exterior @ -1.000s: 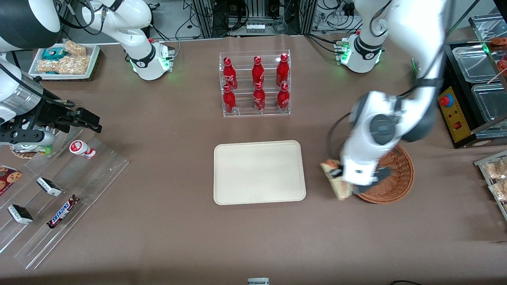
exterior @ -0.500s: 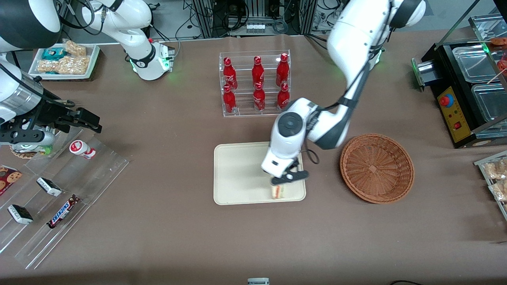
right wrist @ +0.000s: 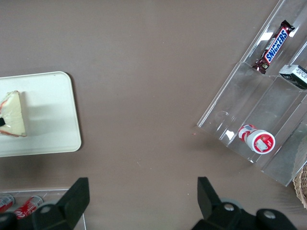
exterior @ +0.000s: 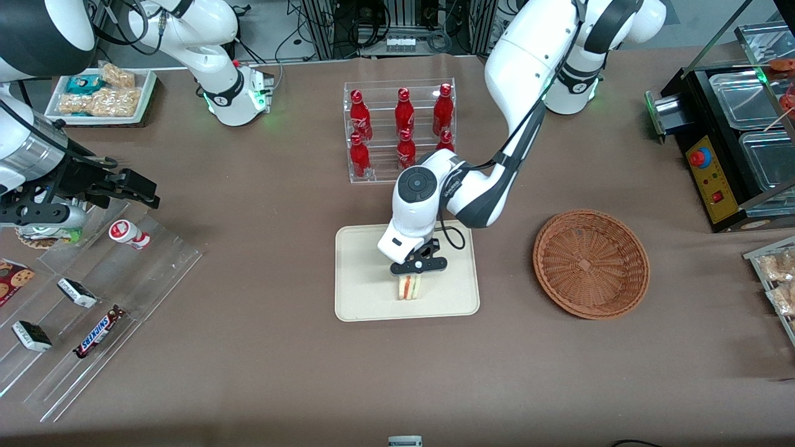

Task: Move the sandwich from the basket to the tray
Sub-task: 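Lower the sandwich onto the tray and open the left gripper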

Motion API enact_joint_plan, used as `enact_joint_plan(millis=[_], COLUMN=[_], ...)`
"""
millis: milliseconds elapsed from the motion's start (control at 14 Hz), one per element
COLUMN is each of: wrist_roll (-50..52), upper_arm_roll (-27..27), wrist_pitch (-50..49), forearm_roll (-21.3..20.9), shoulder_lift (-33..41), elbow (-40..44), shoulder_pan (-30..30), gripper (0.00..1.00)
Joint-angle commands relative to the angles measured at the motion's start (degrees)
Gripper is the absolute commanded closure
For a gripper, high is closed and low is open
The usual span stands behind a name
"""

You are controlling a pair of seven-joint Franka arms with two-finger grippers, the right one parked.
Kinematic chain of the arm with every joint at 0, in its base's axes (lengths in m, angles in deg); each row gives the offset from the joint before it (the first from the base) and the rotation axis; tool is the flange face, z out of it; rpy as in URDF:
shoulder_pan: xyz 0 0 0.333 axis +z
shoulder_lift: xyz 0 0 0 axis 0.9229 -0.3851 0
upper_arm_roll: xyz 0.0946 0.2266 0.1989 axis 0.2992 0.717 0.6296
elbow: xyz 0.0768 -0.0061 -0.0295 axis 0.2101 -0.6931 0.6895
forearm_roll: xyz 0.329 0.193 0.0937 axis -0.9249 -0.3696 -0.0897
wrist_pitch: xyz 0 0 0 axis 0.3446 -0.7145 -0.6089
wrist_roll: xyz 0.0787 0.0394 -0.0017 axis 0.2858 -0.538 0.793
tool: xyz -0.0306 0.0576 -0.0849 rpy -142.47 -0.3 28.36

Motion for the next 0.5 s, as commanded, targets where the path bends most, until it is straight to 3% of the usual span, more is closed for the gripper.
enact_joint_plan(millis=[0,143,429], wrist_roll=[3.24,4.31,3.08], upper_arm_roll=[1.03,1.03,1.47], wrist_pitch=[-0.04,-0.30,-4.94], forearm_roll=[-1.74,-2.00,-2.18], shoulder_lift=[-1.26,-0.65,6.54], elbow=[1.73,1.65,1.38], shoulder_pan=[-1.33,-1.33,-0.37], gripper=[0.81,0.00,0.00])
